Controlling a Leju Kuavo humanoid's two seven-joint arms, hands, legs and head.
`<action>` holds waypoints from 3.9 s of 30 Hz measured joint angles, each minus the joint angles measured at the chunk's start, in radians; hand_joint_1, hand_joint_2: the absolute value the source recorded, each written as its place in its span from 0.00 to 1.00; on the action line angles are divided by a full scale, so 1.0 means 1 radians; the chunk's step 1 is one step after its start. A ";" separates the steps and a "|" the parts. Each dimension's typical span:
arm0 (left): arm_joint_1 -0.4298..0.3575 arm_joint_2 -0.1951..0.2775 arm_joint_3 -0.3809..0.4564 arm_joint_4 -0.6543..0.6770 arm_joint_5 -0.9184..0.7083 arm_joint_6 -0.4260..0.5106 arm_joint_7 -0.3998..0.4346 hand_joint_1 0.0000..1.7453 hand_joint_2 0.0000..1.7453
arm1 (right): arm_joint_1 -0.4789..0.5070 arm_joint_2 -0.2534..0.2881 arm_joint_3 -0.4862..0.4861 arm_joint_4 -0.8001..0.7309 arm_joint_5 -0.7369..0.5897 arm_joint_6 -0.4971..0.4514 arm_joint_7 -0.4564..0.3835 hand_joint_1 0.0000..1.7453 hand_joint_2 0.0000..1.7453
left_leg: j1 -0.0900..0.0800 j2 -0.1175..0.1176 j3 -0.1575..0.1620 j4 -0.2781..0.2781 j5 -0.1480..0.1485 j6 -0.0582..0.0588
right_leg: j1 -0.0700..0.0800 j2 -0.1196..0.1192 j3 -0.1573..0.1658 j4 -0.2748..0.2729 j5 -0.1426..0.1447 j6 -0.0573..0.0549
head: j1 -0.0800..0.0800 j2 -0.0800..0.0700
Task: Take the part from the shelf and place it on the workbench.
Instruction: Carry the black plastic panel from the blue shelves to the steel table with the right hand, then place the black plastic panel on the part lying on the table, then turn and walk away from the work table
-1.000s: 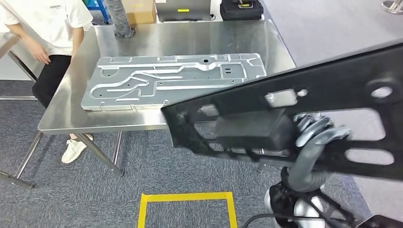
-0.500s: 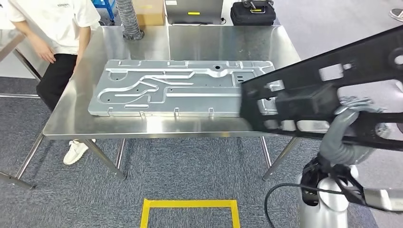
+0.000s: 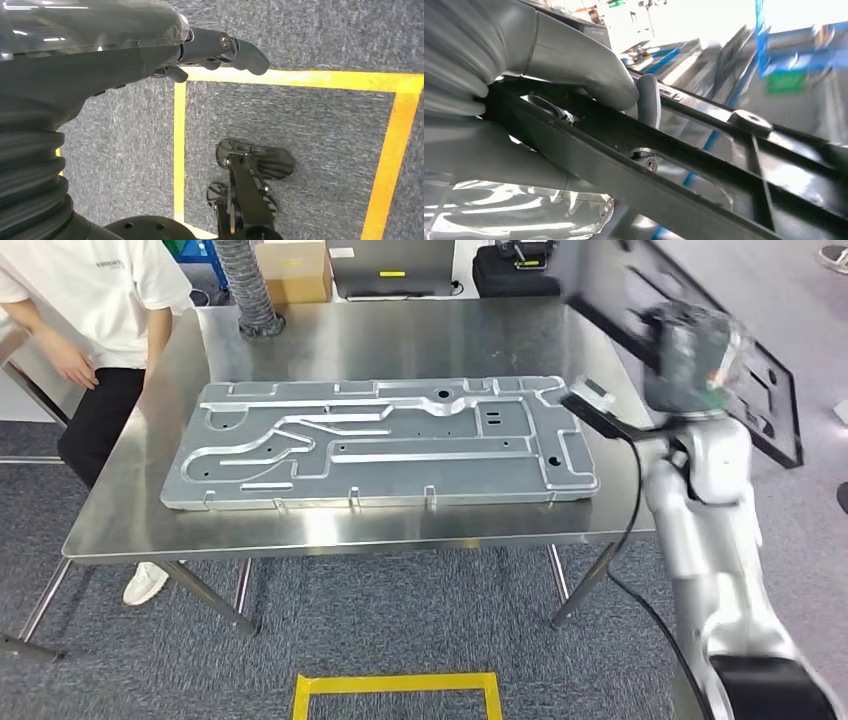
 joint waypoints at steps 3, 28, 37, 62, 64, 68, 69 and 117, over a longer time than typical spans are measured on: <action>-0.009 0.000 -0.006 0.000 -0.006 -0.001 0.001 0.00 1.00 | -0.107 0.028 0.125 0.174 0.095 0.040 0.007 1.00 1.00 | -0.002 0.001 0.014 -0.033 -0.003 0.022 | 0.002 0.003 0.003 0.006 -0.005 0.015 | 0.000 0.000; -0.008 -0.005 -0.158 0.004 0.135 0.012 0.016 0.00 1.00 | -0.150 0.341 0.531 0.714 0.082 0.220 0.021 1.00 1.00 | 0.013 -0.011 -0.033 0.125 -0.084 -0.030 | 0.007 0.002 -0.022 -0.015 0.038 -0.030 | 0.000 0.000; -0.012 -0.002 -0.176 0.004 0.133 0.001 -0.031 0.00 1.00 | -0.143 0.330 0.530 0.745 0.053 0.205 0.027 0.00 0.00 | 0.014 -0.006 0.021 -0.044 0.014 0.016 | 0.007 0.004 -0.049 0.085 -0.046 0.016 | 0.000 0.000; -0.023 -0.005 -0.190 0.004 0.108 0.002 -0.026 0.00 0.00 | -0.063 0.387 0.175 0.446 -1.086 0.649 -0.514 0.00 0.00 | 0.014 -0.008 0.040 -0.015 -0.027 -0.020 | 0.006 -0.001 -0.051 0.012 0.037 -0.004 | 0.000 0.000; -0.020 -0.005 -0.190 0.004 0.111 -0.001 -0.031 0.00 0.00 | -0.032 0.370 0.139 0.327 -1.276 0.697 -0.514 0.00 0.00 | 0.012 -0.010 0.040 -0.017 -0.029 -0.004 | 0.007 -0.002 -0.052 0.011 0.038 0.007 | 0.000 0.000; -0.012 -0.006 -0.184 0.004 0.141 -0.012 -0.063 0.00 0.00 | 0.041 0.290 0.077 0.051 -1.245 0.449 -0.498 0.00 0.00 | 0.014 -0.010 0.042 -0.023 -0.024 0.023 | 0.001 -0.003 -0.100 0.126 -0.035 0.031 | 0.000 0.000; -0.007 -0.006 -0.180 0.004 0.151 -0.015 -0.071 0.00 0.00 | 0.071 0.260 0.059 -0.026 -1.180 0.345 -0.485 0.00 0.00 | 0.013 -0.010 0.042 -0.023 -0.024 0.027 | 0.001 -0.003 -0.132 0.195 -0.068 0.034 | 0.000 0.000; 0.036 -0.030 -0.105 0.005 0.103 -0.025 -0.066 0.00 0.00 | 0.818 0.105 -1.276 0.620 0.174 -0.123 -0.073 0.00 0.00 | 0.001 0.003 -0.007 0.219 -0.206 -0.012 | 0.000 -0.017 0.018 -0.039 0.020 -0.011 | 0.000 0.000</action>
